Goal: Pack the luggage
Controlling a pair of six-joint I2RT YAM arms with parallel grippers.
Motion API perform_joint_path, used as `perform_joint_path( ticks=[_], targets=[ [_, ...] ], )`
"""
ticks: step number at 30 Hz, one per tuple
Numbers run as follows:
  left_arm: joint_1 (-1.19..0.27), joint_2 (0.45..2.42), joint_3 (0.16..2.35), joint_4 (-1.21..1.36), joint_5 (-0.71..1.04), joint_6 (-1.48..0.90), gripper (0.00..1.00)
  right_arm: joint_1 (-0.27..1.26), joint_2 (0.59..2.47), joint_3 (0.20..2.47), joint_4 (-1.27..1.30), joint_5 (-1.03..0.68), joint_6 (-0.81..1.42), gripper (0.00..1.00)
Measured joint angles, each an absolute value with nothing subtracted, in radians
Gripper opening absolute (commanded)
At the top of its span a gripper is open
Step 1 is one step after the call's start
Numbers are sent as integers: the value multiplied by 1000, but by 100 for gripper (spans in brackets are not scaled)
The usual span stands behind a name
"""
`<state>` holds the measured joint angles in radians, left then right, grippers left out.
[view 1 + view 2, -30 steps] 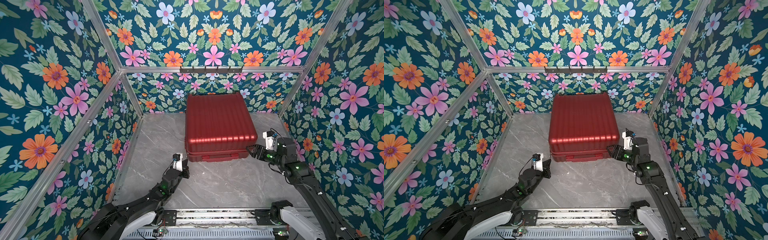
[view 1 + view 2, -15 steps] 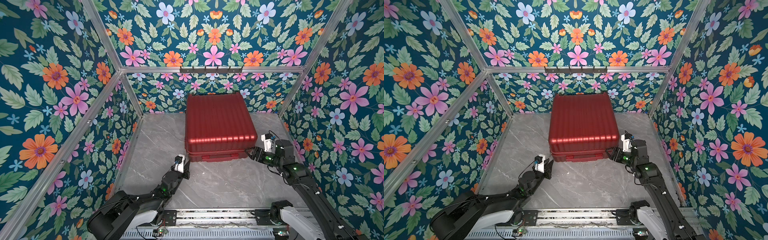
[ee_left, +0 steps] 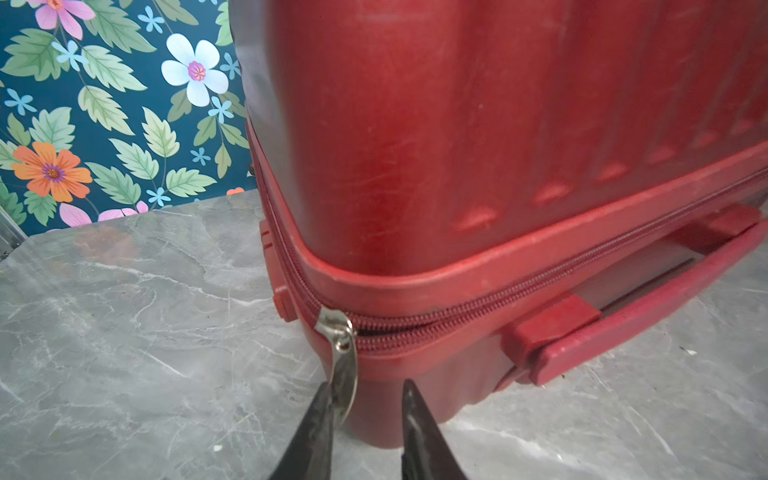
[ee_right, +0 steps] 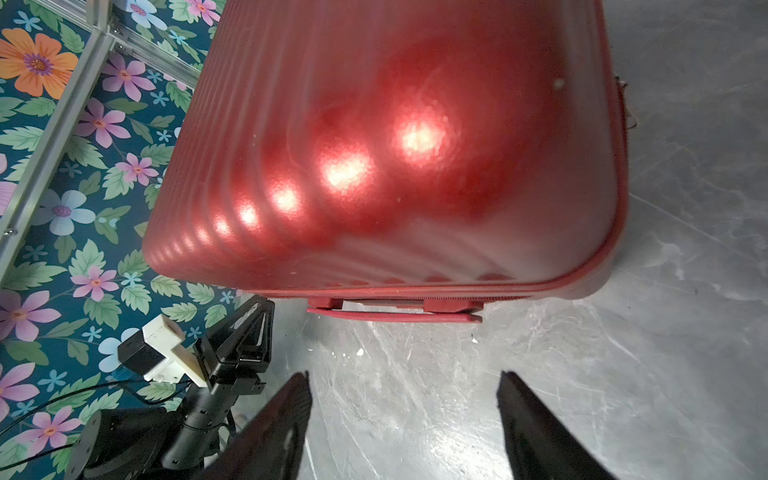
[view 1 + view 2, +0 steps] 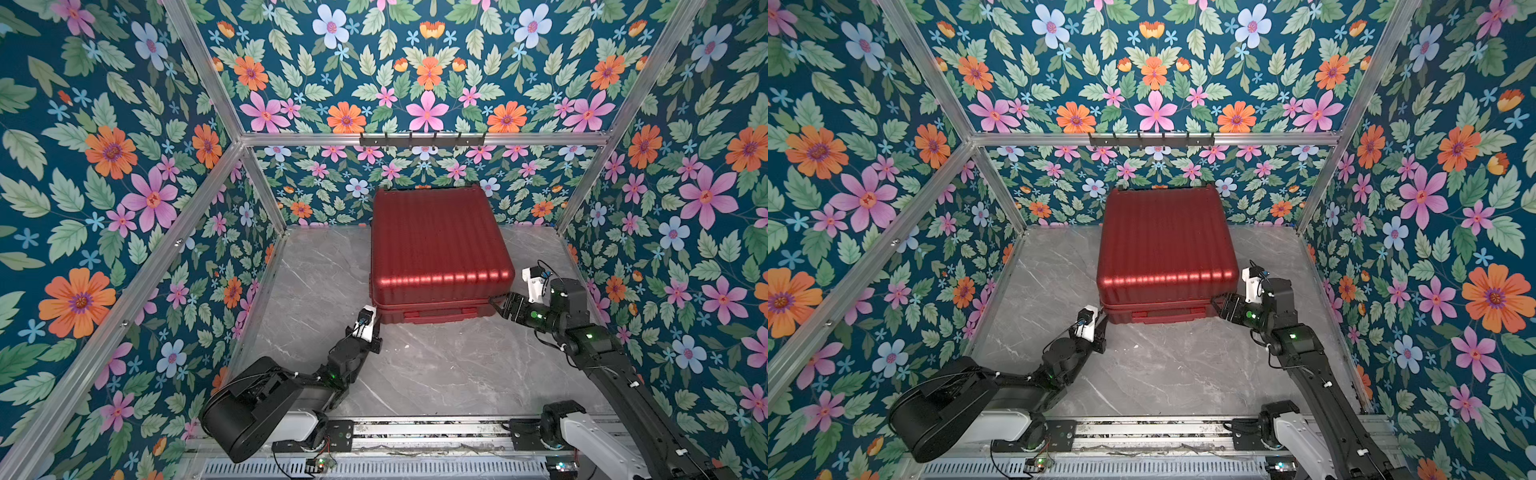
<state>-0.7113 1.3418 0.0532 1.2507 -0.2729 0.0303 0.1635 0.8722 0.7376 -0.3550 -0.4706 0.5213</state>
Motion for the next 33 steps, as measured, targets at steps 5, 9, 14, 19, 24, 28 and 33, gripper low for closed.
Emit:
perform_joint_path(
  ticks=[5, 9, 14, 19, 24, 28, 33],
  targets=[
    [-702, 1387, 62, 1296, -281, 52, 21, 163, 870, 741, -355, -471, 522, 72],
    [-698, 1433, 63, 1351, -273, 54, 15, 163, 868, 749, -356, -471, 522, 72],
    [-688, 1486, 66, 1403, -285, 55, 4, 163, 867, 753, -357, -471, 522, 72],
    [-683, 1501, 64, 1433, -293, 58, 0, 163, 865, 753, -367, -467, 521, 72],
    [-680, 1472, 59, 1419, -286, 62, 0, 163, 868, 761, -373, -460, 521, 74],
    [-676, 1411, 70, 1328, -265, 62, 0, 163, 876, 784, -384, -430, 520, 84],
    [-674, 1322, 112, 1144, -237, 51, 0, 148, 888, 813, -370, -406, 521, 93]
  ],
)
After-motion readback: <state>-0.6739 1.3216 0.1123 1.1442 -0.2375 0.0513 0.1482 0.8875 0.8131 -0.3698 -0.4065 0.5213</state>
